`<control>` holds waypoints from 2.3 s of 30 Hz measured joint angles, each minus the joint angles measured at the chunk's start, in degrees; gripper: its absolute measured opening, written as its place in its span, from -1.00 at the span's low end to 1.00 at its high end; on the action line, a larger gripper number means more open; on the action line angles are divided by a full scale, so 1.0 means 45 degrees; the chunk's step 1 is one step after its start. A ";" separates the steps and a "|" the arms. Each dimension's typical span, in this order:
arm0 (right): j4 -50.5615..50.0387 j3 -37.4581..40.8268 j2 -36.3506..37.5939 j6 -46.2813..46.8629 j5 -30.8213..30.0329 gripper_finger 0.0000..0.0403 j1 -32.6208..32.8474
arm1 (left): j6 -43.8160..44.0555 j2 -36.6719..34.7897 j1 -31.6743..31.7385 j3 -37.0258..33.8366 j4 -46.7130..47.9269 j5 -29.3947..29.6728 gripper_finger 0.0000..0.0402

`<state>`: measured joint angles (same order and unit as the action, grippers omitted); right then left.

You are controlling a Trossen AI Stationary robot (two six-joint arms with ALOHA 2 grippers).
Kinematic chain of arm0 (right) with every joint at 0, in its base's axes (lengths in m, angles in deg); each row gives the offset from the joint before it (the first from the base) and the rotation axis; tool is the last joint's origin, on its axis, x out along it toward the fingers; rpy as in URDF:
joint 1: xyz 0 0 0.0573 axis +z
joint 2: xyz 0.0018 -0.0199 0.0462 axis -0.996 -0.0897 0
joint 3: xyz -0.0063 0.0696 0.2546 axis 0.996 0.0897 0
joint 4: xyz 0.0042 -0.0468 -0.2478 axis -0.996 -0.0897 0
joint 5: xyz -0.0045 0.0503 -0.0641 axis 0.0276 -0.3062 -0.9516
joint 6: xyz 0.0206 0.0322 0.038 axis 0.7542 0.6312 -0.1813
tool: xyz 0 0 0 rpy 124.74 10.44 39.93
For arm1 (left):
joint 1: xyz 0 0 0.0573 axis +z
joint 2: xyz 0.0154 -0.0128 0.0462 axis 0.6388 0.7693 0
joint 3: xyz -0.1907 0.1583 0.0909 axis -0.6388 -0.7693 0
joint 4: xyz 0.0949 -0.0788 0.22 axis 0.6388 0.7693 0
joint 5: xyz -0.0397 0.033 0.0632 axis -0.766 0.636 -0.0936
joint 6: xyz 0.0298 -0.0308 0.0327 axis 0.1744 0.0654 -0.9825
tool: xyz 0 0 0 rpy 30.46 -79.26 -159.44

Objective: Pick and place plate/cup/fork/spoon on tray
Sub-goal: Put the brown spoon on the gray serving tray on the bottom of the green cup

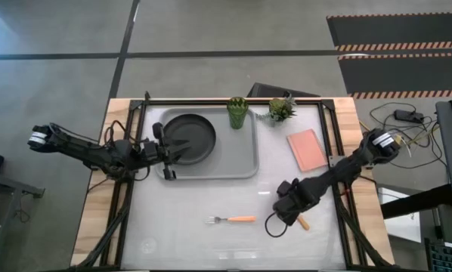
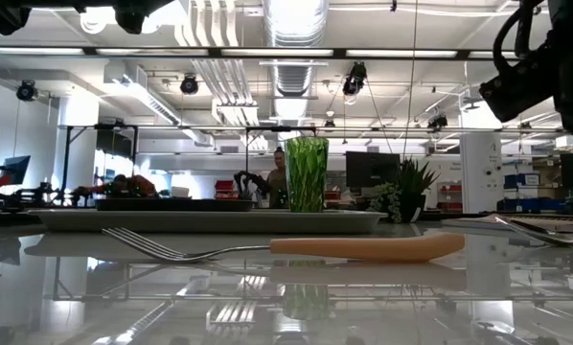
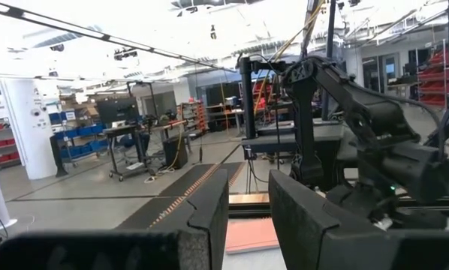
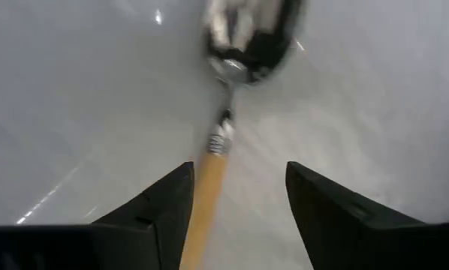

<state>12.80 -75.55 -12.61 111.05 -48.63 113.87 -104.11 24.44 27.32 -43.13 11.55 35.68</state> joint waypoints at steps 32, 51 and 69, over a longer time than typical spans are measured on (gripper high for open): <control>0.0522 -0.0825 0.0480 0.0884 -0.0952 -0.88 -0.0676 | 0.0053 0.0063 0.0000 -0.0131 0.0063 0.0000 -0.61; 0.0594 -0.5128 -0.1015 -0.1073 0.0557 -0.84 -0.7370 | 0.0049 0.0063 -0.0004 -0.0131 0.0058 0.0000 -0.61; 0.2268 -0.6548 -0.4236 -0.0659 0.1503 -0.84 -0.9827 | 0.0083 -0.0140 -0.0001 -0.0136 0.0053 -0.0001 -0.61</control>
<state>23.01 -105.02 -31.67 108.08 -41.86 69.65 -103.74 23.82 27.32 -43.74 11.79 35.68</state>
